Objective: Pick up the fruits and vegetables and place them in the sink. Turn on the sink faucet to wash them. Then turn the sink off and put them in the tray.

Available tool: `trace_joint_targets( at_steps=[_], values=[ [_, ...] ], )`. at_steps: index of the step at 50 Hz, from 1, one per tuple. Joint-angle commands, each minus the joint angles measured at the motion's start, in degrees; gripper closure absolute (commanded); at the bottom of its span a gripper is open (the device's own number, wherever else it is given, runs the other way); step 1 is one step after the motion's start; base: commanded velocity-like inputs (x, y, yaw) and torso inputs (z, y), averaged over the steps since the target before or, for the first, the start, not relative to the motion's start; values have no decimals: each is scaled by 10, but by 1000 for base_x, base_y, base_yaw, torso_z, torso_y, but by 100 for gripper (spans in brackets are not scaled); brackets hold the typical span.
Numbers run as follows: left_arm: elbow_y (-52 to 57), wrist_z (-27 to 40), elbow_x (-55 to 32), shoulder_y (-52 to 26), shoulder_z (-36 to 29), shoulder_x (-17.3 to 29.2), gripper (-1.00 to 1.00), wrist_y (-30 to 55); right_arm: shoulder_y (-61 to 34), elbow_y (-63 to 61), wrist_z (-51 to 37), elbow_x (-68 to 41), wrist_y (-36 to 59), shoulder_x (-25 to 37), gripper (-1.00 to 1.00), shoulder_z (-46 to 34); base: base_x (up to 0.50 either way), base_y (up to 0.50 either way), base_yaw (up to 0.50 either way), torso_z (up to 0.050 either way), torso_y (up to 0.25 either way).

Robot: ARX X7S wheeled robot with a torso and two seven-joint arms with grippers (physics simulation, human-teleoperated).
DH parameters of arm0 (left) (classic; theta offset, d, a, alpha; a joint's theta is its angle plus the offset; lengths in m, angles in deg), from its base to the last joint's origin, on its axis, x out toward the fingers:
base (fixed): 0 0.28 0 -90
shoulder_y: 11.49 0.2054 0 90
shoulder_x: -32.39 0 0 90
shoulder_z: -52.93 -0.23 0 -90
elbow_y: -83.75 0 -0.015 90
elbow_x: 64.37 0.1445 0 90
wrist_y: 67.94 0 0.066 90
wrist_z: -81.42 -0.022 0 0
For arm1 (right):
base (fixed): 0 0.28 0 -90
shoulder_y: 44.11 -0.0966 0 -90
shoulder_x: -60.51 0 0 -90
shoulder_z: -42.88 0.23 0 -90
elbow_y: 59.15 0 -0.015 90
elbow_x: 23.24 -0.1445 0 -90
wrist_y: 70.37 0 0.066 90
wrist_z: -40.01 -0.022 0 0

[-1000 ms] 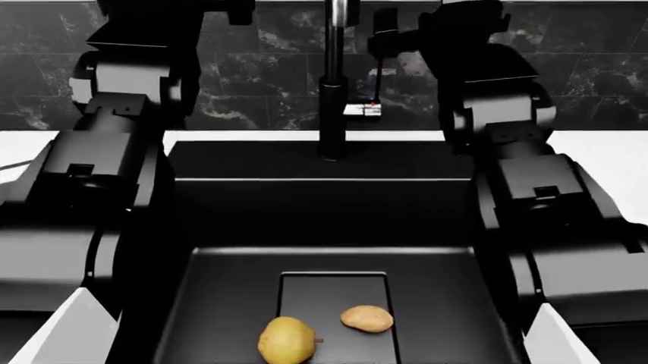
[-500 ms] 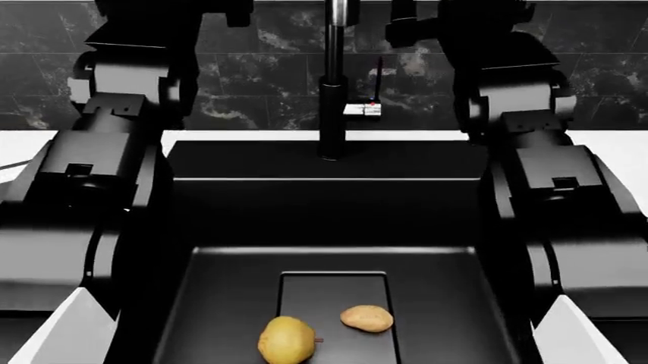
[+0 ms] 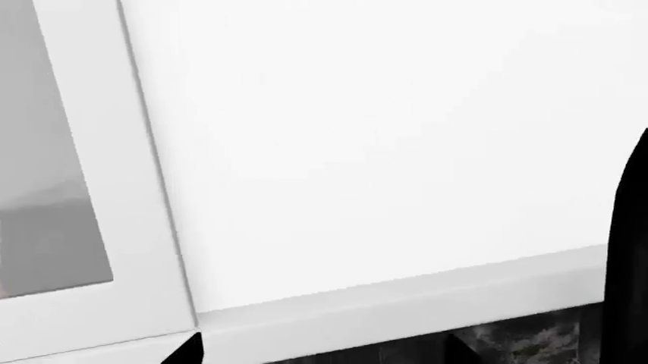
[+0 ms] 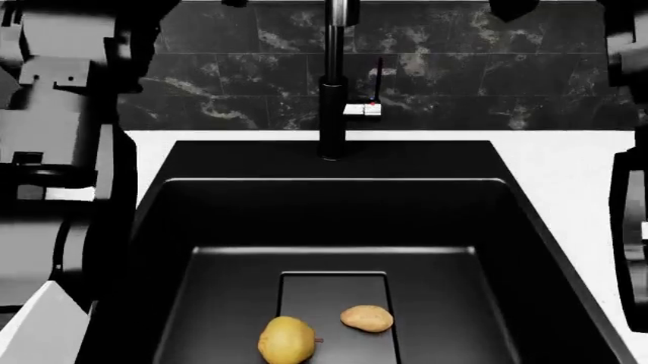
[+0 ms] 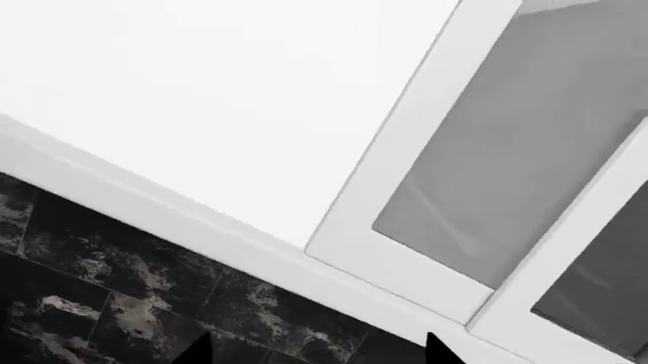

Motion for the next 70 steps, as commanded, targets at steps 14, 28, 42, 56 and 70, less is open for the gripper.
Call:
trace_joint_targets(
  at_steps=[14, 28, 42, 56, 70],
  values=[
    [694, -318, -67, 180, -165, 196, -100, 461, 72, -440, 678, 407, 270, 173, -100, -212, 0, 0, 0, 0, 0],
    [844, -431, -141, 228, -244, 291, -100, 504, 136, -505, 678, 318, 270, 172, -100, -190, 0, 0, 0, 0, 0],
    [904, -455, -173, 262, -259, 304, -100, 512, 174, -520, 678, 325, 270, 123, -100, -172, 0, 0, 0, 0, 0],
    [936, -456, -172, 287, -297, 321, -100, 474, 209, -528, 677, 338, 269, 85, -100, -174, 0, 0, 0, 0, -52],
    [940, -465, -184, 280, -297, 324, -100, 476, 223, -532, 659, 324, 260, 83, -100, -171, 0, 0, 0, 0, -232]
  ],
)
